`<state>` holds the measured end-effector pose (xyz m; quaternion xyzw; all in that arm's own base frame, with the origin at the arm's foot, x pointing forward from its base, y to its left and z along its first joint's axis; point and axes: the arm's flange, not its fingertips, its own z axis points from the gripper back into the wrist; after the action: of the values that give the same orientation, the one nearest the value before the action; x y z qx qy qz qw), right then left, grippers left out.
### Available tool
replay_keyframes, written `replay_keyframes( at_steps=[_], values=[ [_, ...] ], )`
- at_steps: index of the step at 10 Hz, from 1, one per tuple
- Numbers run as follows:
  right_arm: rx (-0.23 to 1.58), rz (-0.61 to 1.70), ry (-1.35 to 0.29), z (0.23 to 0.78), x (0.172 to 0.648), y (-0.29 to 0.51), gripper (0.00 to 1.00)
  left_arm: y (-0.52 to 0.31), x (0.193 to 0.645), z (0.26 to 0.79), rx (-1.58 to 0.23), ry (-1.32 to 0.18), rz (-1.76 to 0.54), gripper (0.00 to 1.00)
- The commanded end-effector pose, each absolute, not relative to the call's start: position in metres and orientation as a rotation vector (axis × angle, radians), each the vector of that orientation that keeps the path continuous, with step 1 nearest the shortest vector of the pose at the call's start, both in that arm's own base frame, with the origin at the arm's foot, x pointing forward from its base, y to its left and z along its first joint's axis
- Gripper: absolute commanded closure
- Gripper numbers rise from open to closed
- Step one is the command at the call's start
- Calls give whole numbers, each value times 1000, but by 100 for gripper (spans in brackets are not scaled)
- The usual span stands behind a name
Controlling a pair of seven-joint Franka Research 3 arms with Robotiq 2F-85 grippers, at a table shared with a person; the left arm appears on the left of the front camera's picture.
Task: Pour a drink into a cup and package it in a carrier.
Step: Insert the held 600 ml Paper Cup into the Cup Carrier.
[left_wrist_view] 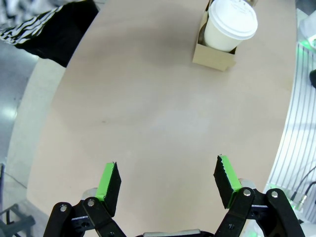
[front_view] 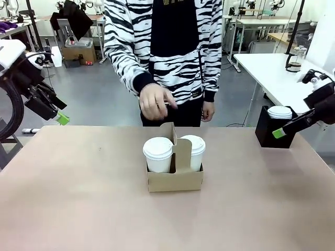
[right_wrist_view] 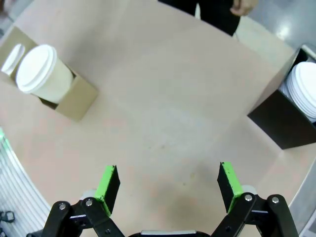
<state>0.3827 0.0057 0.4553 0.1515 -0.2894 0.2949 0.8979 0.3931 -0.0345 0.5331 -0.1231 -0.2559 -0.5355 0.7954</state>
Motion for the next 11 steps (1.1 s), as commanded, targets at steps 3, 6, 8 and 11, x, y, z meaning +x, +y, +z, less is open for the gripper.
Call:
replay_keyframes(
  at_steps=[3, 6, 8, 11],
  values=[
    [315, 630, -610, 455, 383, 2, 0, -35, 393, 534, -281, -554, -1145, 6],
    [315, 630, -610, 455, 383, 2, 0, -35, 393, 534, -281, -554, -1145, 6],
    [315, 630, -610, 455, 383, 2, 0, -35, 393, 534, -281, -554, -1145, 6],
    [315, 630, -610, 455, 383, 2, 0, -35, 393, 534, -281, -554, -1145, 6]
  ],
)
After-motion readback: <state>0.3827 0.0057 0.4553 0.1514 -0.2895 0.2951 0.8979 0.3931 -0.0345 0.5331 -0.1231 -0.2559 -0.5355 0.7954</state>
